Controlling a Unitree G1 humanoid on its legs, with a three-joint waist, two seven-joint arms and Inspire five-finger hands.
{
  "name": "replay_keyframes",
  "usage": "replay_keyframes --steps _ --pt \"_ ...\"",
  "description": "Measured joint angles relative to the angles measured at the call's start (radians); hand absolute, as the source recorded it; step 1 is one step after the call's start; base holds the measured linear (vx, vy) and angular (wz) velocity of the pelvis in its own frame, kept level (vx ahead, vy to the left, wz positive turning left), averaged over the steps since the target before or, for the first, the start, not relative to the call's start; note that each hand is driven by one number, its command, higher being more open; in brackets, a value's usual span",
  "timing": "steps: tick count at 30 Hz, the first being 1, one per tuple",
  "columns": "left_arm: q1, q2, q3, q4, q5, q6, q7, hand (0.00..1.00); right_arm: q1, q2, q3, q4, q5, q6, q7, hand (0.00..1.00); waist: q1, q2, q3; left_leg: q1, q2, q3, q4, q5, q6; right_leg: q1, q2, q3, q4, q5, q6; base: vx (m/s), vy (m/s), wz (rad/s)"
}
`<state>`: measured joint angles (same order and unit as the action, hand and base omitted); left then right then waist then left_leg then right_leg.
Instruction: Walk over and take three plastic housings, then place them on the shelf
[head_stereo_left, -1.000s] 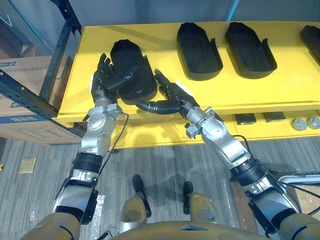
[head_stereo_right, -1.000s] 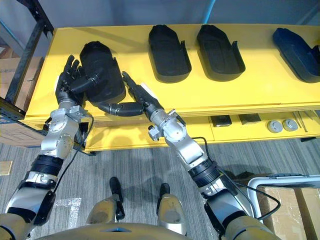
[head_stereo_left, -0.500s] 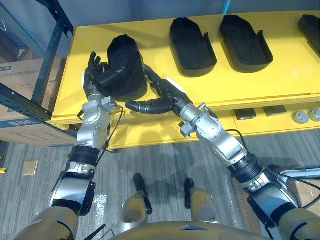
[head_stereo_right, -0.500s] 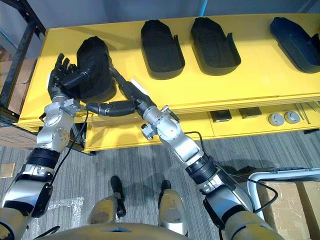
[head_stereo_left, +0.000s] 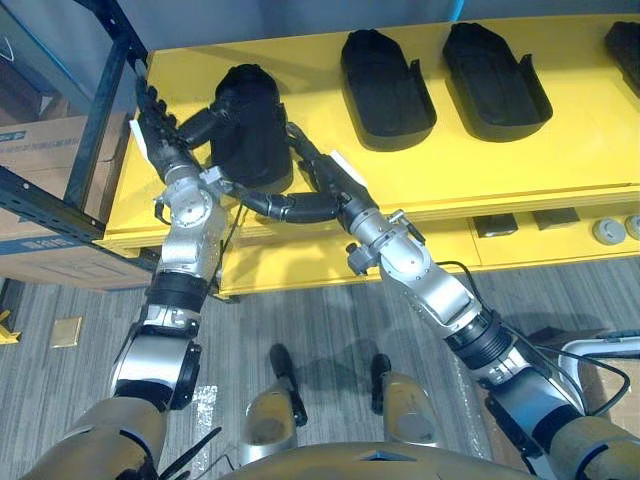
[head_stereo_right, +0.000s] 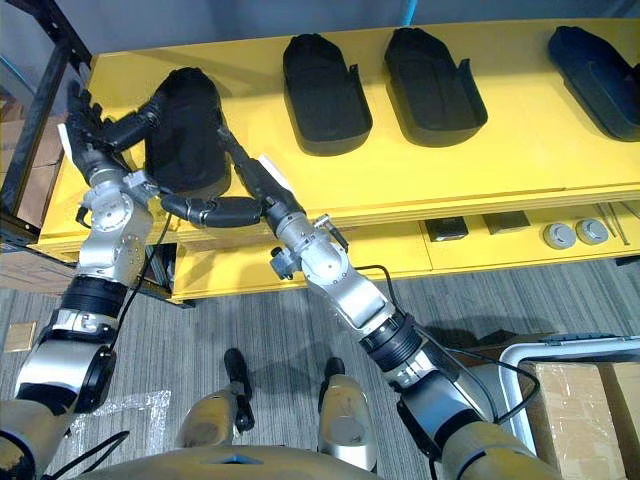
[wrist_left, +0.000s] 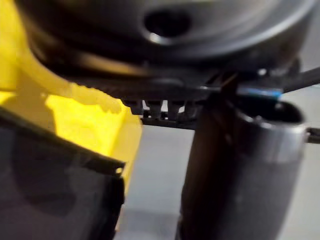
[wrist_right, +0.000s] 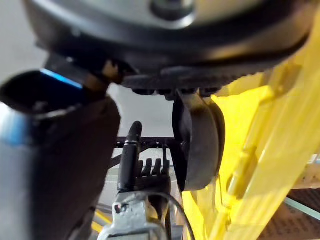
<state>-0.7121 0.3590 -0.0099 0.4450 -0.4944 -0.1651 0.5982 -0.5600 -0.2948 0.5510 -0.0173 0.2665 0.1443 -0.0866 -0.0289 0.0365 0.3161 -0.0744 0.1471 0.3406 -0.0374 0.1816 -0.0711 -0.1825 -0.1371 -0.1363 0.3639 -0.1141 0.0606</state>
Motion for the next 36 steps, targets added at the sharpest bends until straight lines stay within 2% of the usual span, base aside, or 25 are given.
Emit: replay_keyframes --steps 5,9,12,14,17,19,20,22,23,24,26,29,33,36 --pt "0.001 0.0 0.029 -0.074 0.035 -0.033 0.006 1.0 0.04 0.017 -0.035 0.0 -0.066 0.0 -0.024 1.0 0.0 0.008 -0.002 0.017 0.0 -0.007 -0.002 0.001 0.001 0.027 -0.001 -0.013 -0.009 -0.001 -0.001 0.0 0.001 0.06" --pt "0.018 0.0 0.037 -0.203 0.044 -0.073 0.015 1.0 0.059 0.025 -0.055 -0.012 -0.109 0.0 -0.066 1.0 0.002 0.012 -0.005 0.024 -0.001 -0.008 -0.007 0.002 0.003 0.035 -0.002 -0.017 -0.017 0.001 0.001 0.0 0.0 0.0" --pt "0.101 0.002 0.048 -0.392 0.078 -0.088 0.014 1.0 0.107 0.026 -0.095 -0.111 -0.146 -0.003 -0.113 1.0 0.0 0.016 -0.007 0.046 -0.005 -0.007 -0.022 0.005 0.002 0.054 -0.002 -0.017 -0.028 0.001 0.003 0.03 0.002 -0.01" --pt "0.176 0.001 0.052 -0.514 0.079 -0.109 0.01 1.0 0.143 0.026 -0.135 -0.194 -0.178 -0.023 -0.145 1.0 -0.002 0.028 -0.021 0.049 -0.006 -0.008 -0.025 0.003 0.001 0.064 -0.001 -0.019 -0.038 0.003 0.006 0.06 0.002 0.01" --pt "0.327 -0.009 0.08 -0.705 0.114 -0.142 -0.026 1.0 0.226 0.023 -0.231 -0.335 -0.185 -0.108 -0.181 1.0 -0.001 0.053 -0.048 0.057 -0.009 -0.014 -0.038 0.003 0.001 0.076 0.0 -0.021 -0.058 0.007 0.012 0.07 0.0 0.02" --pt "0.474 -0.046 0.1 -0.826 0.131 -0.166 -0.083 1.0 0.347 0.024 -0.309 -0.41 -0.186 -0.199 -0.201 1.0 -0.001 0.059 -0.073 0.087 -0.012 -0.016 -0.044 -0.006 -0.003 0.117 0.001 -0.024 -0.088 0.008 0.013 0.08 0.009 0.02" --pt "0.565 -0.064 0.106 -0.88 0.149 -0.188 -0.122 1.0 0.43 0.025 -0.359 -0.437 -0.194 -0.264 -0.205 1.0 -0.002 0.058 -0.096 0.095 -0.012 -0.018 -0.044 -0.015 -0.005 0.128 0.002 -0.027 -0.107 0.008 0.016 0.05 0.019 0.0" --pt "0.68 -0.089 0.107 -0.942 0.149 -0.211 -0.189 1.0 0.542 0.031 -0.432 -0.465 -0.226 -0.337 -0.207 1.0 -0.002 0.056 -0.116 0.1 -0.012 -0.017 -0.041 -0.029 -0.006 0.144 0.003 -0.027 -0.127 0.008 0.018 0.02 0.016 0.0" --pt "0.803 -0.112 0.105 -0.991 0.15 -0.231 -0.257 1.0 0.657 0.052 -0.504 -0.477 -0.245 -0.395 -0.211 1.0 -0.004 0.054 -0.137 0.102 -0.013 -0.015 -0.039 -0.043 -0.012 0.155 0.003 -0.026 -0.147 0.008 0.018 0.05 0.035 -0.01" --pt "0.846 -0.122 0.105 -1.004 0.149 -0.238 -0.283 1.0 0.7 0.068 -0.534 -0.477 -0.27 -0.411 -0.221 1.0 -0.004 0.053 -0.143 0.102 -0.014 -0.015 -0.039 -0.045 -0.011 0.159 0.003 -0.026 -0.153 0.009 0.019 0.06 0.04 0.0" --pt "1.011 -0.162 0.108 -1.015 0.147 -0.278 -0.368 1.0 0.867 0.136 -0.635 -0.469 -0.382 -0.428 -0.288 1.0 -0.007 0.048 -0.167 0.104 -0.015 -0.012 -0.04 -0.05 -0.011 0.169 0.003 -0.026 -0.176 0.014 0.027 0.05 0.026 -0.02" --pt "1.176 -0.223 0.113 -1.014 0.102 -0.331 -0.458 1.0 1.027 0.218 -0.735 -0.393 -0.406 -0.432 -0.352 1.0 -0.01 0.035 -0.177 0.103 -0.015 -0.006 -0.043 -0.051 -0.01 0.172 0.004 -0.025 -0.187 0.015 0.028 0.04 0.015 -0.02" --pt "1.295 -0.248 0.117 -0.999 -0.018 -0.355 -0.596 1.0 1.141 0.266 -0.757 -0.274 -0.35 -0.433 -0.373 1.0 -0.009 0.028 -0.181 0.112 -0.015 -0.002 -0.043 -0.055 -0.008 0.189 0.003 -0.028 -0.194 0.019 0.035 0.05 0.009 0.0" --pt "1.332 -0.249 0.114 -0.94 -0.055 -0.354 -0.696 1.0 1.156 0.266 -0.731 -0.116 -0.336 -0.435 -0.365 1.0 -0.006 0.024 -0.195 0.118 -0.015 -0.008 -0.042 -0.058 -0.009 0.209 0.001 -0.045 -0.204 0.019 0.035 0.02 0.004 0.11"
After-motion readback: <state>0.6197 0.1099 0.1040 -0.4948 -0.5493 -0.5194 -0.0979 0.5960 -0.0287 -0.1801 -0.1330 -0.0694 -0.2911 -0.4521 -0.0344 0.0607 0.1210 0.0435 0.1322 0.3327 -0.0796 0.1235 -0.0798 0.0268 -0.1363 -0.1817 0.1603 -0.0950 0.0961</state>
